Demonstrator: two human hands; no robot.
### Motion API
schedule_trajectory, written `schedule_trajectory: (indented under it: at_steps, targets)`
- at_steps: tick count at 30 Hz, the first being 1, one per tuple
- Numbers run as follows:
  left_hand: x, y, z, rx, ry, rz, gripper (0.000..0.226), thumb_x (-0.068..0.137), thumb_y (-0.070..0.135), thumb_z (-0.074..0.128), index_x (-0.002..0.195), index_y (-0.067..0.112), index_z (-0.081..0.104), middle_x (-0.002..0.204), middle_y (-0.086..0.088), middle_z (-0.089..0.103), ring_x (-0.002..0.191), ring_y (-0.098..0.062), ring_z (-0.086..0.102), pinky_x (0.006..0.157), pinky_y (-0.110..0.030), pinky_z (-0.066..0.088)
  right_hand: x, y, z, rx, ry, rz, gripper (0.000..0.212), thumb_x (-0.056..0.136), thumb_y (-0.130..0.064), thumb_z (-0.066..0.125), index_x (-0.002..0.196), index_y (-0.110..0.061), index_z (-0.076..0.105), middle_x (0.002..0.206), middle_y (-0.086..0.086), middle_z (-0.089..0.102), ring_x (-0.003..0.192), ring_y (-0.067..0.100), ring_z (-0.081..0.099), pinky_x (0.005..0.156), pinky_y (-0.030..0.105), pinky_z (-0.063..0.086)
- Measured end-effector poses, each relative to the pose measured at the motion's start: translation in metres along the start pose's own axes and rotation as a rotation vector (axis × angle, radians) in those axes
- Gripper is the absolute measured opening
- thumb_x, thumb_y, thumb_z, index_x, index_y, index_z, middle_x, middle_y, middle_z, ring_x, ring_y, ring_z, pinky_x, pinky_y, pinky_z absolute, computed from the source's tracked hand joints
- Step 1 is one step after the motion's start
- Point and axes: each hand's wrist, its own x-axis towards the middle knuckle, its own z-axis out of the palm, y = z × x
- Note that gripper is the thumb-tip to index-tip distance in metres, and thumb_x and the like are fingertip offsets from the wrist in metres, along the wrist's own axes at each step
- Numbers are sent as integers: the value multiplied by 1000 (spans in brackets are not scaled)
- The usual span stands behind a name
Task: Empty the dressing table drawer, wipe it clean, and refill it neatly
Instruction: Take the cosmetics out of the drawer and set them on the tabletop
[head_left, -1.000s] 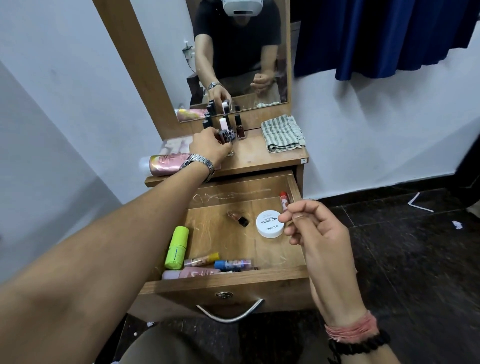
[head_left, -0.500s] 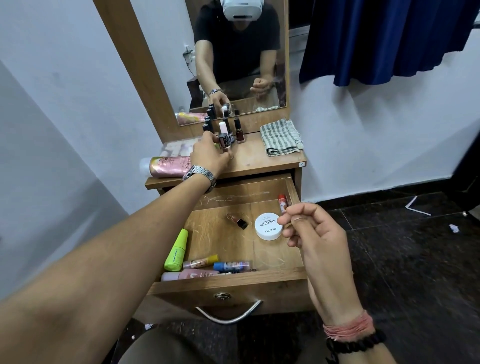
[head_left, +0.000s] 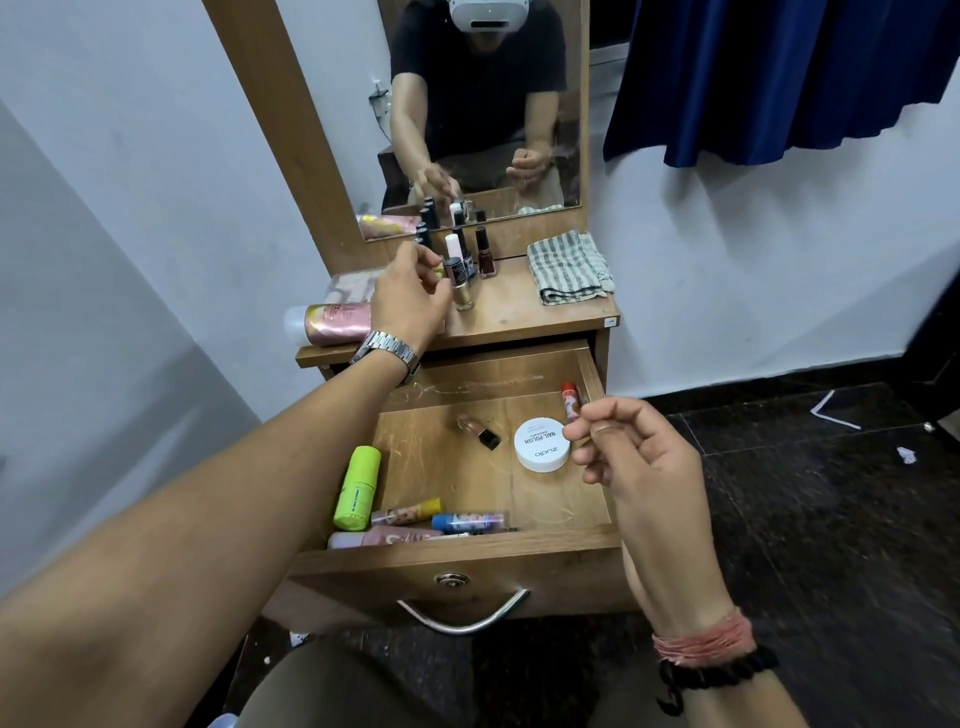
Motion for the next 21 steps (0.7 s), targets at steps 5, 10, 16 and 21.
schedule_trajectory:
  at_steps: [5,10,16,21]
  targets:
    - [-19,-7,-30,36,-20,189,5,86,12,59,91,13,60,89,2,65,82,-13,61,72,-24,51,0,-1,1,-12,-4,-7,22,93,0,49,90,-13,65,80,5,71,68,11,57,59,19,47]
    - [-54,-24,-61,36,-242,278,8,86,10,59,92,14,62,89,4,65,82,-12,61,74,-26,51,-2,0,2,-44,-14,-35,20,93,-1,49,90,-14,64,78,3,70,66,8,57,57,17,46]
    - [-88,-51,-75,169,-672,286,11,86,13,65,93,20,66,93,7,68,84,-8,63,79,-30,54,-2,3,3,-96,-29,-68,21,92,-4,50,88,-19,65,79,2,71,64,6,58,56,16,46]
    - [-101,-60,-72,476,-850,345,16,88,20,60,103,20,65,105,2,66,93,-15,60,82,-36,51,-3,4,3,-117,-36,-79,21,92,-6,51,88,-21,65,80,2,71,64,6,58,55,15,46]
